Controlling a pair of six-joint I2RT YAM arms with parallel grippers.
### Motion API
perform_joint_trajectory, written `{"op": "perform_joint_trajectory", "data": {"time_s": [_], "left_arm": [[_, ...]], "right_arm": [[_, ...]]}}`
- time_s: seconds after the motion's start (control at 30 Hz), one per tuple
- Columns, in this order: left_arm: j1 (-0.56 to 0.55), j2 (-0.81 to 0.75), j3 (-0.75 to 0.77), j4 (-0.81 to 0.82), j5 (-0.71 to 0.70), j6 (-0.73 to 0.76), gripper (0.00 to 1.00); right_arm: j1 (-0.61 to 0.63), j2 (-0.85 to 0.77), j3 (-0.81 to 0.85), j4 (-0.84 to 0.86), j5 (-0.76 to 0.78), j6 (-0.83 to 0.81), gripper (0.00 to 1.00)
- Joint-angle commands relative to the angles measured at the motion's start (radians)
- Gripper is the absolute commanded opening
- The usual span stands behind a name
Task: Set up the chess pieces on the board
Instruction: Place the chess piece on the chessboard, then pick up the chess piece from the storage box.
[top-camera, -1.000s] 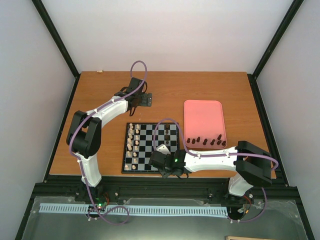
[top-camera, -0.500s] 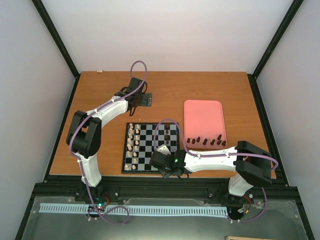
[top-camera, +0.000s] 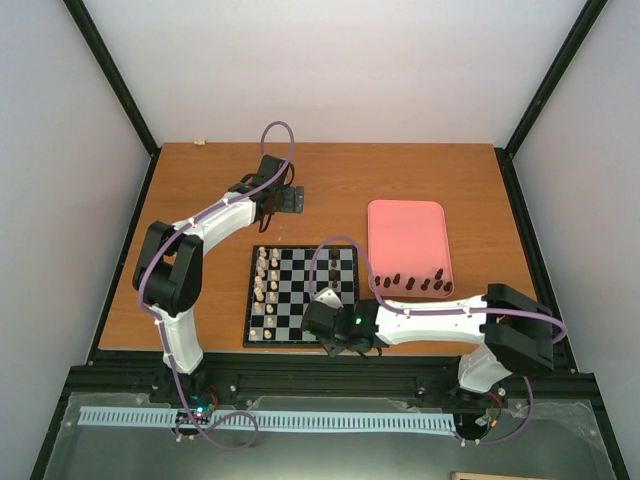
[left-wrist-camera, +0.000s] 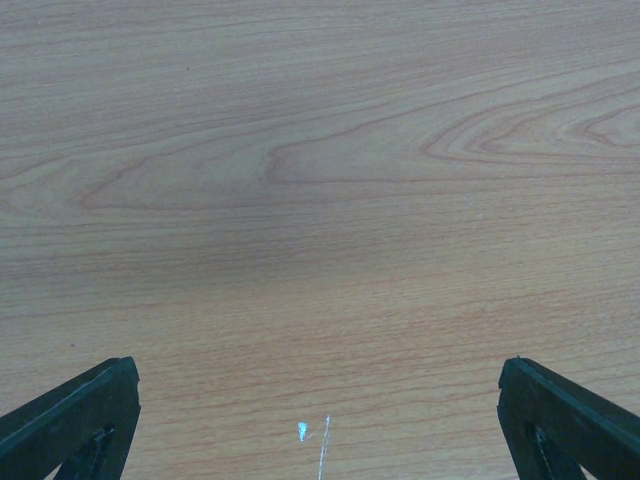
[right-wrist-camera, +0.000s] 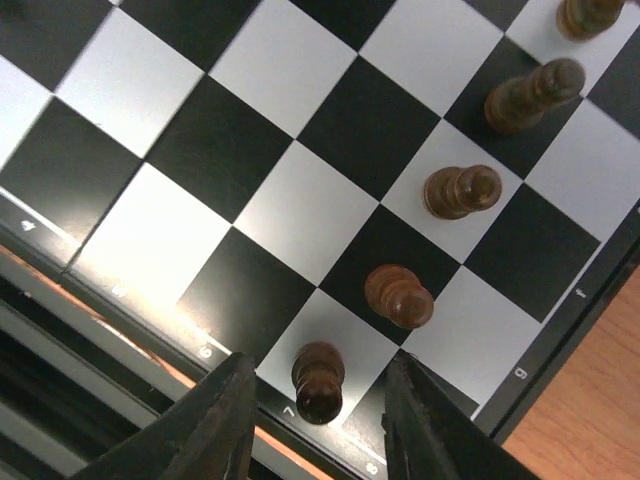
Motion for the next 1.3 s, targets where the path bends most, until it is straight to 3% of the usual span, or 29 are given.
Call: {"op": "perform_joint_trajectory", "data": {"time_s": [0.0,0.33,0.53,0.67,0.8,1.13,1.27], "left_arm": [[0.004,-0.013,0.034,-0.012,-0.008,-0.011,1.00],[0.004,-0.017,0.034,-0.012,0.006,-0.013,1.00],[0.004,-0.021,0.032,-0.009,0.012,-0.015,1.00],[0.004,-0.022,0.031,-0.009,0.016,-0.014,1.00],[0.004,-0.018,0.029,-0.008,0.017,-0.016,1.00],[0.004,-0.008,0.035,-0.010,0.014,-0.015,1.00],[0.004,0.001,0.041,-0.010,0.022,-0.016,1.00]], "right_arm": [[0.012,-0.068,0.028,-0.023,0.027,-0.015,0.40],[-0.007,-0.199,0.113,-0.201,0.259,0.013,0.64],[-0.194,-0.309,0.077,-0.176,0.297,-0.048,0.65],[-0.391,-0.368,0.014,-0.077,0.202,-0.151,0.63],[-0.540,-0.343,-0.016,0.004,0.112,-0.234,0.60],[-0.927,-0.276,-0.067,0.051,0.068,-0.297,0.53],[-1.007,-0.262,-0.124,0.077,0.031,-0.296,0.52]]}}
